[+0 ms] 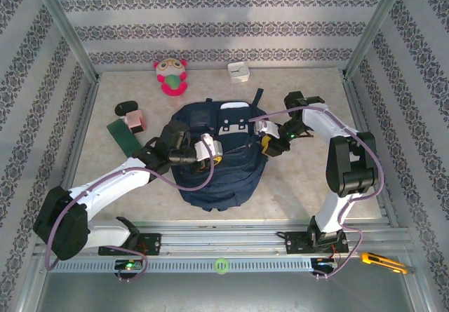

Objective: Pack books, pencil case, and school supplies into a backpack

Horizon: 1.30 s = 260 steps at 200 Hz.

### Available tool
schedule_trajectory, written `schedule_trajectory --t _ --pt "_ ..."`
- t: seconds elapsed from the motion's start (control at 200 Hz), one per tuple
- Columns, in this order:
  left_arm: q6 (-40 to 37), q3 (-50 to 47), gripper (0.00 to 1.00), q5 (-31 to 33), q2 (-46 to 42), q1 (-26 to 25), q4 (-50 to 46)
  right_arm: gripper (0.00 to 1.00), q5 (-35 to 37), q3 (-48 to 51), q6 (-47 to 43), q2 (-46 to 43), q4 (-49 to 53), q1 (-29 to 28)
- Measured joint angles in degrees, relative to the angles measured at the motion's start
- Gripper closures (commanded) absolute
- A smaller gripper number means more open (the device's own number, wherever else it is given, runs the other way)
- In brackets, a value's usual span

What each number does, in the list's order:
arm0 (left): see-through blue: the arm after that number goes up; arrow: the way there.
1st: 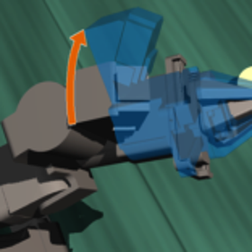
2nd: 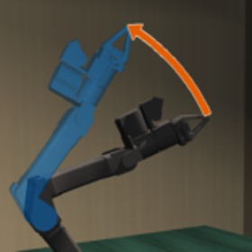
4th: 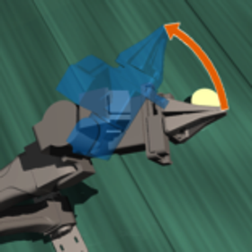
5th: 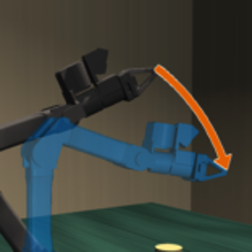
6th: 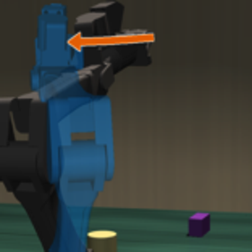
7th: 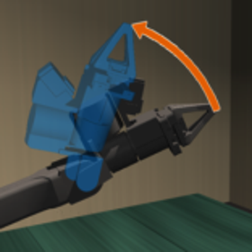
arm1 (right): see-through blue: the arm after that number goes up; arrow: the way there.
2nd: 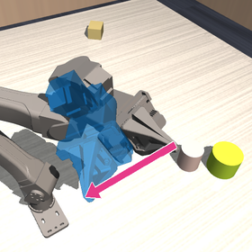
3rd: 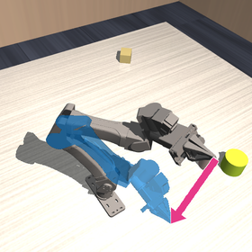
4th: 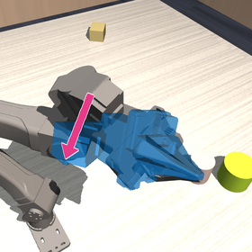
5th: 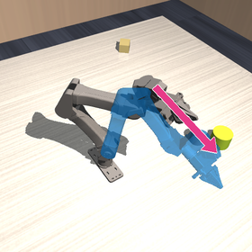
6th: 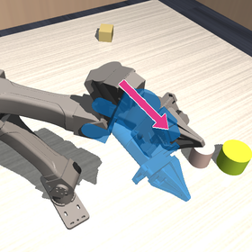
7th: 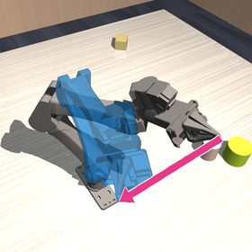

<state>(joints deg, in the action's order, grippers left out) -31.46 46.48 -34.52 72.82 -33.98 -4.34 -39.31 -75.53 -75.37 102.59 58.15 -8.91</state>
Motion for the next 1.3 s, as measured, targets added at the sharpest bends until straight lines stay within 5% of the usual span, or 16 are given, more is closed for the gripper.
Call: schedule_trajectory --t 0.45,0.73,1.299 --pt "0.07 0.04 1.0 -0.2 0.0 0.0 0.09 0.58 -4.76 -4.35 7.65 5.03 1.44 0.0" --pt "0.33 0.04 1.0 0.57 0.0 -0.02 0.15 1.0 -2.71 -4.07 14.08 4.85 -1.27 -0.26" --pt "3.78 0.96 1.0 13.81 1.11 -1.27 5.05 1.0 -5.92 5.01 25.49 -10.84 -4.55 -3.02"
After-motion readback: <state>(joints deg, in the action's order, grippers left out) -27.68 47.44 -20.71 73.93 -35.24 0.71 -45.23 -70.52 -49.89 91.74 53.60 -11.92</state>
